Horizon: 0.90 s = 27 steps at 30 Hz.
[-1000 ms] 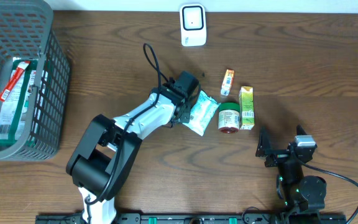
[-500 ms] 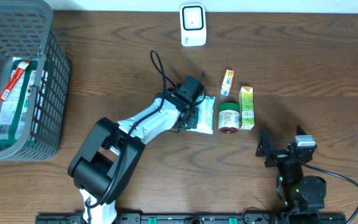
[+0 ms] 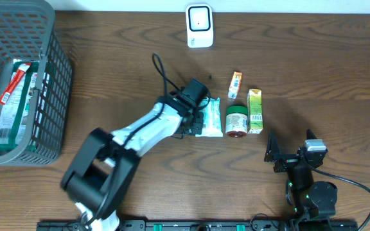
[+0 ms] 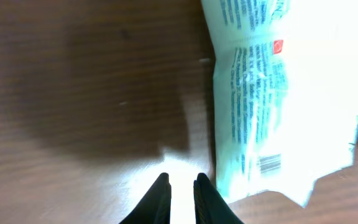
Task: Scan the item barcode
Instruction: 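Move the left gripper back into the grey basket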
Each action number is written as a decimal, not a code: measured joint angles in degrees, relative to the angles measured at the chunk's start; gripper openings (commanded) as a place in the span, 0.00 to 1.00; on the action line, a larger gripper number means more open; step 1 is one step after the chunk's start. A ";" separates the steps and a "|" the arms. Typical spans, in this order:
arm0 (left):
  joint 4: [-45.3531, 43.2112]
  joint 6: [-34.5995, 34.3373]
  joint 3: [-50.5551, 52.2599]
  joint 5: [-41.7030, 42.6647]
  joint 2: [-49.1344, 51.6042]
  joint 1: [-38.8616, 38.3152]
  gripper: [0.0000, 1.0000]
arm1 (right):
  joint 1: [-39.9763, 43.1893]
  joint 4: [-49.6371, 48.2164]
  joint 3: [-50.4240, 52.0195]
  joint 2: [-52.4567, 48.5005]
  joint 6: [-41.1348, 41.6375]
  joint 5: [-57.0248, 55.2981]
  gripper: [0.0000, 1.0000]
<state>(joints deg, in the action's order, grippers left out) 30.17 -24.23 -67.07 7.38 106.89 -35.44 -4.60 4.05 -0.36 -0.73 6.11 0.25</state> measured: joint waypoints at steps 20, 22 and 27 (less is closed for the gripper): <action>39.04 4.83 -35.15 -0.20 -12.74 22.97 0.16 | 0.00 0.00 0.00 0.00 0.00 0.00 0.99; 38.91 5.09 -36.74 -0.20 -13.07 25.31 0.16 | 0.02 0.00 0.00 0.00 0.00 0.00 0.99; 37.64 5.29 -37.22 -0.20 -13.38 30.86 0.17 | 0.00 -0.02 0.00 0.00 0.00 0.00 0.99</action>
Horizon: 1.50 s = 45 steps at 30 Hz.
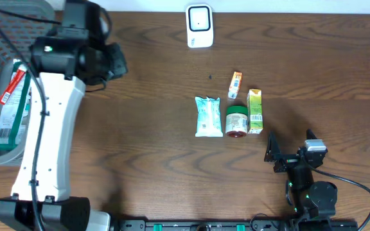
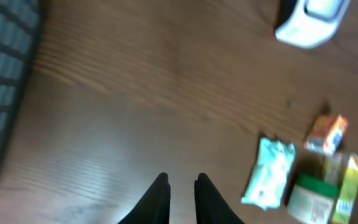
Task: Scan the item barcode
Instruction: 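Move the left gripper back into the grey basket, then grasp the red stick packet in the basket with left gripper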
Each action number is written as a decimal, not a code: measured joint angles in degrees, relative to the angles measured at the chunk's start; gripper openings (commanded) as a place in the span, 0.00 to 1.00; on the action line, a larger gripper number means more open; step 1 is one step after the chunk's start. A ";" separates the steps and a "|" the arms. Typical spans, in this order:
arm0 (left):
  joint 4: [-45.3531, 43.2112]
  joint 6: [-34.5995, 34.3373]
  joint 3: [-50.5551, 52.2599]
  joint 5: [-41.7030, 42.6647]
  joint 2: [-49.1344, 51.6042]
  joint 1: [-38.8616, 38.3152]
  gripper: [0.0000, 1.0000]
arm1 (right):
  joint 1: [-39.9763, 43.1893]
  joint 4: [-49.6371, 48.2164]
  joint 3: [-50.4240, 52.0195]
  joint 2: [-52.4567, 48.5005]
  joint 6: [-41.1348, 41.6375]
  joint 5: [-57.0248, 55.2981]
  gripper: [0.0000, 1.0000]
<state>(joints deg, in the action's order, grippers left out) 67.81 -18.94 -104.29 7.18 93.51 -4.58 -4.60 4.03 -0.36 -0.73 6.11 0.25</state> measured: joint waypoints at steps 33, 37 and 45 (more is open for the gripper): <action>-21.64 0.55 -1.11 -9.20 3.13 37.81 0.77 | 0.00 0.00 0.00 0.00 0.00 0.00 0.99; -24.00 7.45 -1.20 -9.53 8.48 37.75 0.77 | 0.00 0.02 0.00 0.00 0.00 0.00 0.99; -28.74 22.45 -1.20 -10.16 21.38 37.75 0.76 | 0.02 0.02 0.00 0.00 0.00 0.00 0.99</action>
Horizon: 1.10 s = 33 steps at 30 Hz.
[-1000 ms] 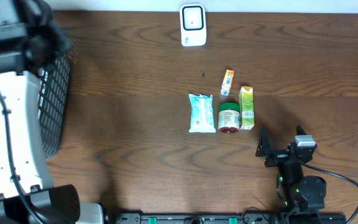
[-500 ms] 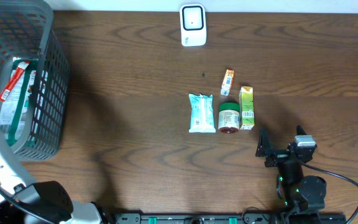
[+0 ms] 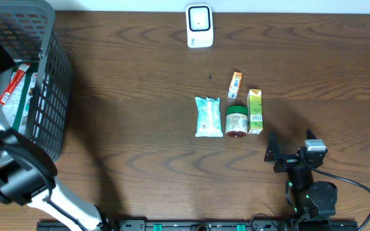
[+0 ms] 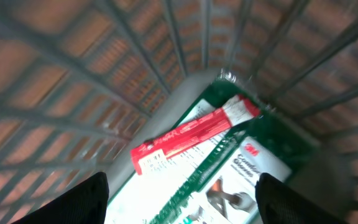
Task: Scan the item barcode
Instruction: 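Grasp the red stick packet in the basket with left gripper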
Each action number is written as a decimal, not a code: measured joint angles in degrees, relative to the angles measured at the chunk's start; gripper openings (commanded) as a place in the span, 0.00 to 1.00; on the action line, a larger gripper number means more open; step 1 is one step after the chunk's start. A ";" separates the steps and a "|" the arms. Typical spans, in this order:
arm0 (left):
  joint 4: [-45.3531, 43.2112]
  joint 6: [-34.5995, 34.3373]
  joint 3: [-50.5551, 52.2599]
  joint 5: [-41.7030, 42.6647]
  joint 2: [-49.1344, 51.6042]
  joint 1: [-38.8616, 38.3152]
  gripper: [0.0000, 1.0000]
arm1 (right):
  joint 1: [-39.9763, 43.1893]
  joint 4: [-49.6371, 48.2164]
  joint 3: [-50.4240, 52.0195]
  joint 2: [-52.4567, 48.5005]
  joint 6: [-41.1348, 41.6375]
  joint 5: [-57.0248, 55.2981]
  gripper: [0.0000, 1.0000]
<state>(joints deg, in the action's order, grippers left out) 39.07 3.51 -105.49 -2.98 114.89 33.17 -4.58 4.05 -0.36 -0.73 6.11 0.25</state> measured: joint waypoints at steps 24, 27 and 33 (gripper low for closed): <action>-11.50 18.64 -0.35 3.93 17.25 0.07 0.66 | -0.02 -0.02 0.00 0.00 0.00 0.00 0.99; -11.89 19.02 -0.96 4.20 17.99 0.15 0.24 | -0.02 -0.02 0.00 0.00 0.00 0.00 0.99; -12.28 19.02 -1.05 4.11 18.51 -0.02 0.07 | -0.02 0.00 0.00 0.00 0.00 0.00 0.99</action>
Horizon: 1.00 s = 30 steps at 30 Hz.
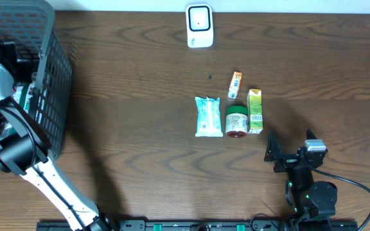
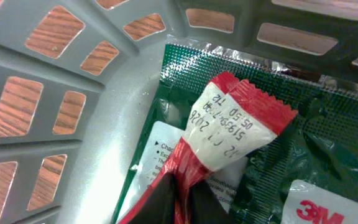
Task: Scan the item barcode
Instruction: 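Grasp the red stick packet in the basket with left gripper, then carry the red packet out and place it beside the wipes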
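Observation:
In the left wrist view a red packet (image 2: pixel 252 102) with a white printed end lies on a green 3M pack (image 2: pixel 316 155) at the bottom of the grey basket (image 2: pixel 73 68). My left gripper (image 2: pixel 183 182) is shut on the red packet, which is pinched narrow between the dark fingers (image 2: pixel 160 205). Overhead, the left arm reaches down into the basket (image 1: pixel 51 96), and the left gripper (image 1: pixel 8 61) is inside it. The white scanner (image 1: pixel 199 25) stands at the table's far edge. My right gripper (image 1: pixel 276 154) rests near the front right, away from everything.
Mid-table lie a white-blue packet (image 1: pixel 208 117), a green-lidded jar (image 1: pixel 236 120), a green carton (image 1: pixel 254 110) and a small orange packet (image 1: pixel 235 84). The basket's mesh walls (image 2: pixel 36 124) stand close around the left gripper.
The left gripper was open wide above the red packet in the basket. Now it is lower and shut on that packet. The right arm has not moved.
The left gripper was shut beside the white-blue packet on the table. Then it was high over the table's left part, still shut. Then it hung open over the basket's contents, and now it grips the red packet inside the basket.

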Each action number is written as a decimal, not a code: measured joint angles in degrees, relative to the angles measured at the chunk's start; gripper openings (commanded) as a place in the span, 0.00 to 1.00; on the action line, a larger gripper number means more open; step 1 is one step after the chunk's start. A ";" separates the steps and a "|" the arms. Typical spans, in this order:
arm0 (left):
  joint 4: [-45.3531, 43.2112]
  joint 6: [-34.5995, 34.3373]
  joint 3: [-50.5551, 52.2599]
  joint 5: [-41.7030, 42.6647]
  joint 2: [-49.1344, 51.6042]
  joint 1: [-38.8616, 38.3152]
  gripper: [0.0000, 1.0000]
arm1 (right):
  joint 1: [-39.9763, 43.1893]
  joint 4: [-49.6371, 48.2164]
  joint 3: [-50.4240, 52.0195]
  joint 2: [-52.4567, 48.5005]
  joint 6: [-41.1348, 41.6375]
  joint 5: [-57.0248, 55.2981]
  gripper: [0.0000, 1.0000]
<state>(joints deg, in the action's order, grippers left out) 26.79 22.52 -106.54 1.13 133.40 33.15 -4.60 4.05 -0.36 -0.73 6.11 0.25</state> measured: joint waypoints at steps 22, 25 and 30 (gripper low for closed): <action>7.02 -24.65 0.07 0.02 -25.59 0.02 0.07 | 0.00 -0.02 0.00 0.00 0.00 0.00 0.99; 11.47 -29.88 0.07 0.70 -31.74 -0.13 0.07 | 0.00 -0.02 0.00 0.00 0.00 0.00 0.99; 20.63 -34.42 0.07 5.42 -42.51 -3.48 0.07 | 0.00 -0.02 0.00 0.00 0.00 0.00 0.99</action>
<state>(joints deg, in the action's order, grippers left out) 47.42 -11.90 -106.48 6.55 90.89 29.67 -4.60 4.03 -0.36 -0.73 6.11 0.25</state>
